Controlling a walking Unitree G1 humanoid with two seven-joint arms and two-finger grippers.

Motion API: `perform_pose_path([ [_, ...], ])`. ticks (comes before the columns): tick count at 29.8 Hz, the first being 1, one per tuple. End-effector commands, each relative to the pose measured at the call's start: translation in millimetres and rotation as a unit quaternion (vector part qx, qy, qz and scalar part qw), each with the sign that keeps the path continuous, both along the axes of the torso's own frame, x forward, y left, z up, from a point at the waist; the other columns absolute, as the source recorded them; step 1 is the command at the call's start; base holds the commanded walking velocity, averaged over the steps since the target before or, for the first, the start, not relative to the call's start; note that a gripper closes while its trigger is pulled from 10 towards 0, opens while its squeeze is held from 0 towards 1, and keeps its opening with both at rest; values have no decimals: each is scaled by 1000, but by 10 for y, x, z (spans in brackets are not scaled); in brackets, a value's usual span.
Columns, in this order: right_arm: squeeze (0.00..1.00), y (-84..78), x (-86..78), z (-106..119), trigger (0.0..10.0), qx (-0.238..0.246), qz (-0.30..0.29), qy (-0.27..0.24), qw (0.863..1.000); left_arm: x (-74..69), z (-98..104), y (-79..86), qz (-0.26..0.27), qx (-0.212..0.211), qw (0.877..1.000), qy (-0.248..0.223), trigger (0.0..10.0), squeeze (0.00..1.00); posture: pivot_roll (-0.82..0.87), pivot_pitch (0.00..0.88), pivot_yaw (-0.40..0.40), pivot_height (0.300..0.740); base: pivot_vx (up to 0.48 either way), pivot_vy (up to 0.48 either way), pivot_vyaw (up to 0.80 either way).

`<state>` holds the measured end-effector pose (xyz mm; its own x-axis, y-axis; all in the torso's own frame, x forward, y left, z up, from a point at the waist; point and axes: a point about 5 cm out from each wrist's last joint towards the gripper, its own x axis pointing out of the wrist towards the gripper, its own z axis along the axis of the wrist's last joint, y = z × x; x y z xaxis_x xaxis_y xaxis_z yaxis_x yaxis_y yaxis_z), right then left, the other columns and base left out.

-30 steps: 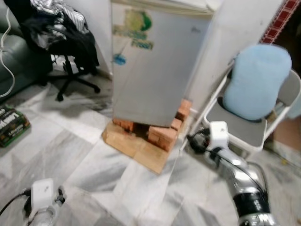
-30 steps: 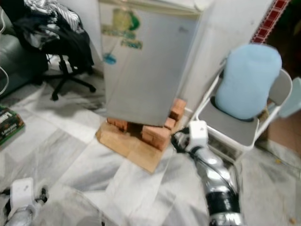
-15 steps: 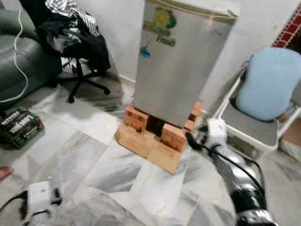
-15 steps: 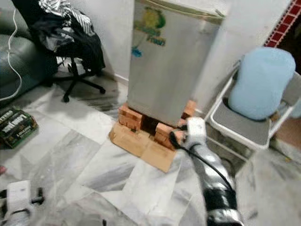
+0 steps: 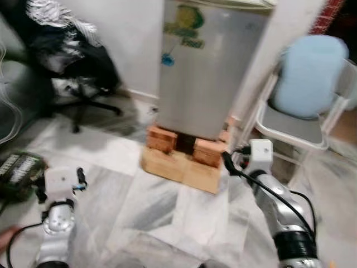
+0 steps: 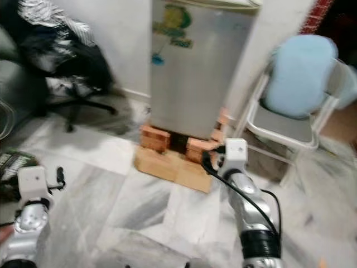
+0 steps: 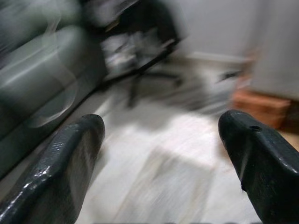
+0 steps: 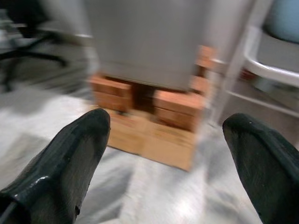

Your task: Restocking fridge

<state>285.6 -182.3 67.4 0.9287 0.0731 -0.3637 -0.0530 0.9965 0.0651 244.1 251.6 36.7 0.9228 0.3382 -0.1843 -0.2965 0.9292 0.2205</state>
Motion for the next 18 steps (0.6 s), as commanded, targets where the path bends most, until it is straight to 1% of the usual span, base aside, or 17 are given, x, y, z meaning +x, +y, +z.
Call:
perform_pose_path([
  [1,0,-132,-36,24,10000,-11,-25,0,1000,83,81,-175,-34,-10,999,-13,10000,0,31,0,-11,740,0,480,-800],
  [4,0,-161,-81,53,10000,-12,-39,-7,999,123,202,-345,-79,-22,996,-32,10000,0,14,0,-3,740,0,475,-800],
  [5,0,-161,-81,53,10000,-12,-39,-7,999,123,202,-345,-79,-22,996,-32,10000,0,14,0,-3,740,0,465,-800],
  [7,0,-168,-104,76,10000,-13,-45,-13,999,130,237,-406,-91,-32,995,-33,10000,0,11,0,-1,740,0,465,-800],
  [9,0,-193,-157,95,10000,-14,-59,-18,998,143,304,-516,-118,-39,992,-35,10000,0,9,0,1,740,0,465,-800],
  [12,0,-201,-193,102,10000,-16,-64,-21,998,138,330,-534,-120,-45,991,-35,10000,0,7,0,5,740,0,464,-800],
  [15,0,-199,-209,118,10000,-15,-69,-26,997,165,347,-544,-124,-51,991,-29,10000,0,6,0,6,740,0,461,-800],
  [18,0,-211,-250,111,10000,-15,-73,-30,997,137,283,-542,-120,-61,991,-7,10000,0,-1,0,16,740,0,461,-800],
])
